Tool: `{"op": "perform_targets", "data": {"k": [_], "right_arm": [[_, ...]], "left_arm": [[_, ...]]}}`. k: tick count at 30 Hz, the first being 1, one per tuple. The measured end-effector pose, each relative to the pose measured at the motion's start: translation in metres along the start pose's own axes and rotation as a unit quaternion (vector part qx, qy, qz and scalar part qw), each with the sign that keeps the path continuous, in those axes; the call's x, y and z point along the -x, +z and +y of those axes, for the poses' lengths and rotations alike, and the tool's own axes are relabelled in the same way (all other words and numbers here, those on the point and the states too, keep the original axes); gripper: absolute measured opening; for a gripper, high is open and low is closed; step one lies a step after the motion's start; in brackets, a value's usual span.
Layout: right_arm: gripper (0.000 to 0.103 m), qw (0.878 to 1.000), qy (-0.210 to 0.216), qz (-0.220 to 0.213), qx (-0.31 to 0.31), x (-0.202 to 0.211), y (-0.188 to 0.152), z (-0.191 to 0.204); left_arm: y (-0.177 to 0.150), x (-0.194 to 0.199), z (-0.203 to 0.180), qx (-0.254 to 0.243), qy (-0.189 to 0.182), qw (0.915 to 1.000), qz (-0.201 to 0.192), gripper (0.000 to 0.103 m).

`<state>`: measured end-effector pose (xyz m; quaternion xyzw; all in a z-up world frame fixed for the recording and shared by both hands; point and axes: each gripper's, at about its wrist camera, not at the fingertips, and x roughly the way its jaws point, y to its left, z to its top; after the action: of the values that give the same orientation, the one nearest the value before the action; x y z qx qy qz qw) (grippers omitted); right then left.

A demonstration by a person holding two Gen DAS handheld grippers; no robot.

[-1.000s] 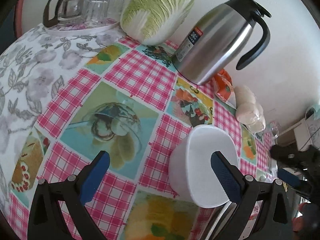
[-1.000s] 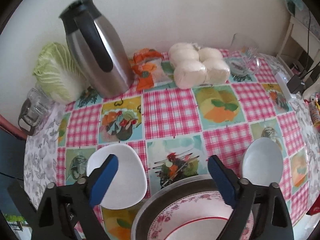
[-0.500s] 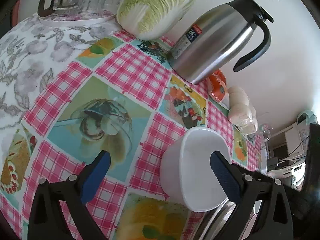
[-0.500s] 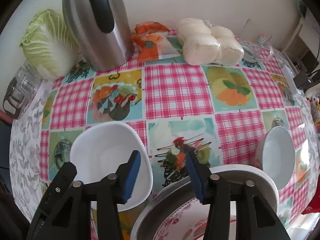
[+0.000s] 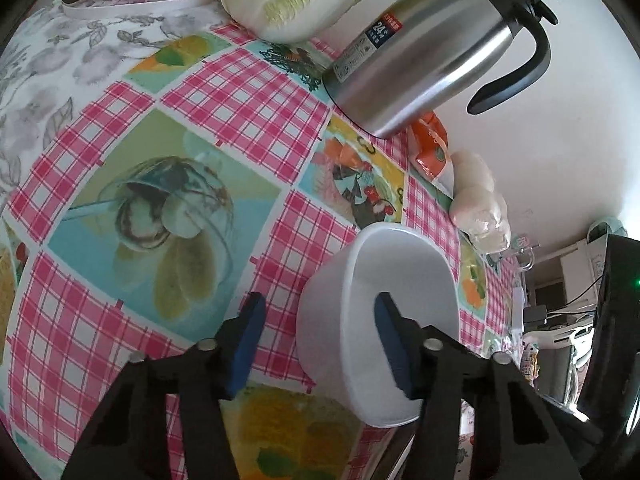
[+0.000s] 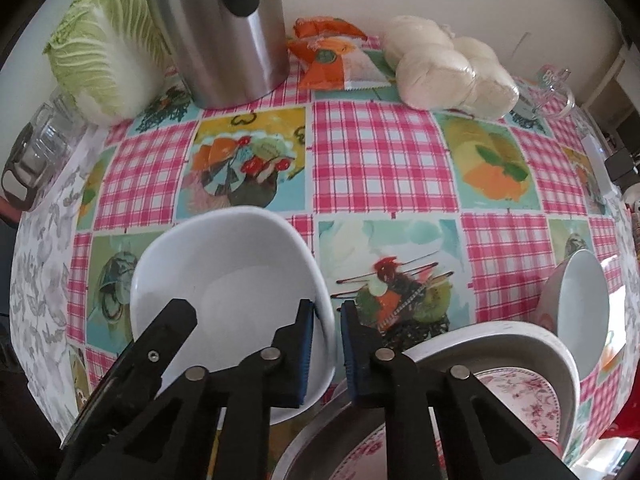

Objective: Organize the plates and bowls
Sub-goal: 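Close both grippers on the square bowl's rim and lift it, then carry the square bowl over the tray and lower it into the red-rimmed bowl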

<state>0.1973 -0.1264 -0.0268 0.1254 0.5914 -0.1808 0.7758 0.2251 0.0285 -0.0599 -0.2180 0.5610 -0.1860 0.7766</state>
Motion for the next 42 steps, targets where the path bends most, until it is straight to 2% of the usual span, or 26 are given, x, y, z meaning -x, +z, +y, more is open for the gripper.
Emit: {"op": "perform_targets", "data": {"k": [5,6,12,16,32,42], "right_arm": [[0.014,1.000,-0.010,0.002,0.015,-0.005,-0.001,0.005],[0.014,1.000,-0.012,0.003,0.020,-0.005,-0.001,0.006],[0.014,0.999,-0.016,0.011,0.029,-0.006,0.001,0.007],[0.014,0.999,-0.014,0.011,0.032,-0.006,0.002,0.007],[0.013,0.999,0.009,0.013,0.041,0.000,-0.003,0.014],[0.012,0.998,0.039,-0.025,0.046,0.051,-0.005,0.006]], "left_arm": [[-0.003,-0.010,0.006,0.009,0.009,0.9998,0.017,0.042],[-0.004,-0.013,0.007,0.008,0.010,0.9998,0.018,0.037],[-0.005,-0.015,0.001,-0.006,0.024,0.9996,0.017,0.035],[-0.006,-0.019,0.004,0.005,0.000,0.9997,0.023,0.028],[-0.007,-0.002,0.010,0.010,0.001,0.9999,0.008,0.027],[-0.005,0.046,-0.019,-0.021,-0.021,0.9987,-0.041,0.027]]}}
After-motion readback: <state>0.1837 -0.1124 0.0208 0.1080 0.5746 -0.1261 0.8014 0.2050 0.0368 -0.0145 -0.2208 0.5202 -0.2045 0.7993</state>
